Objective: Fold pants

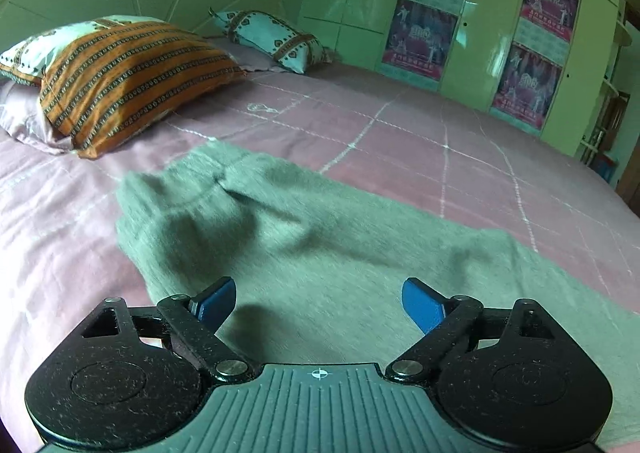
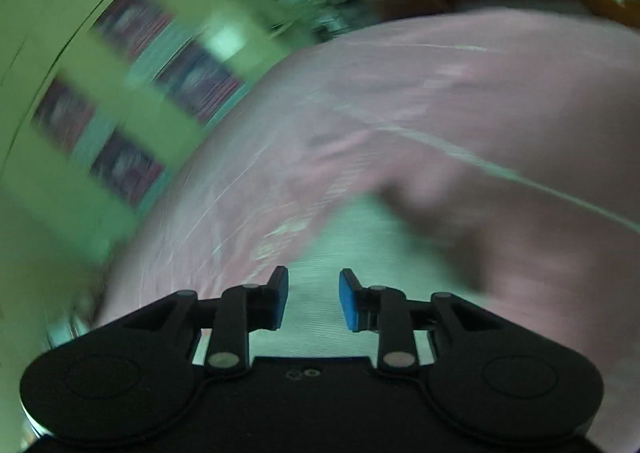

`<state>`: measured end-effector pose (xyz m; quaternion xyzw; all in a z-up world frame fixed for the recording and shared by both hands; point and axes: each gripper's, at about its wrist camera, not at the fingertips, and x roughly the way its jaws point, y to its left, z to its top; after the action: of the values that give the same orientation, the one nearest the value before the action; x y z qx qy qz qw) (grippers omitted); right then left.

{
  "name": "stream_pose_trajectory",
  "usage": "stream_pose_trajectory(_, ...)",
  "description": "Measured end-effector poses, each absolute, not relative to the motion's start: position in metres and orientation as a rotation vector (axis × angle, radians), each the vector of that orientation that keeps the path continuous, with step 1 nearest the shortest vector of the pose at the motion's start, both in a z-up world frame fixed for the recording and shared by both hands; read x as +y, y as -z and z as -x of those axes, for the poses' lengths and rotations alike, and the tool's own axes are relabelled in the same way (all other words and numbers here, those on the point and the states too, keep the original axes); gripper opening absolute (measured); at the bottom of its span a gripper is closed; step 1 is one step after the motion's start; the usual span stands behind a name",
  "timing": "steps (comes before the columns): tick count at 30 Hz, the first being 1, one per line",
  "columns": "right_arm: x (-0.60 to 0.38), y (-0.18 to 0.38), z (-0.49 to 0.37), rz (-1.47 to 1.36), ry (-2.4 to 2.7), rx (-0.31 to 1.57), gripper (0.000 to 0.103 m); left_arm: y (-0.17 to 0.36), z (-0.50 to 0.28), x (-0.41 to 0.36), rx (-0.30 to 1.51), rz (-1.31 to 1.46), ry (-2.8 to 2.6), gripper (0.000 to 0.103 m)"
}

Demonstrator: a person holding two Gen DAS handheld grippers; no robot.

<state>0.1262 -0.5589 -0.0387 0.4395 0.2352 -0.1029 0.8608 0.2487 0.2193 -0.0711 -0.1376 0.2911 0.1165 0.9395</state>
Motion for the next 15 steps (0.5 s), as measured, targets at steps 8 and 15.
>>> stream_pose_trajectory(8, -0.568, 0.086, -0.113, -1.14, 0.177, 0.503, 0.021, 0.058, -0.238, 0.178, 0.601, 0.245, -0.158, 0.09)
stream_pose_trajectory(15, -0.543, 0.056, -0.135, -0.847, 0.232, 0.533, 0.005, 0.05, -0.224, 0.128, 0.629, 0.214, -0.055, 0.09)
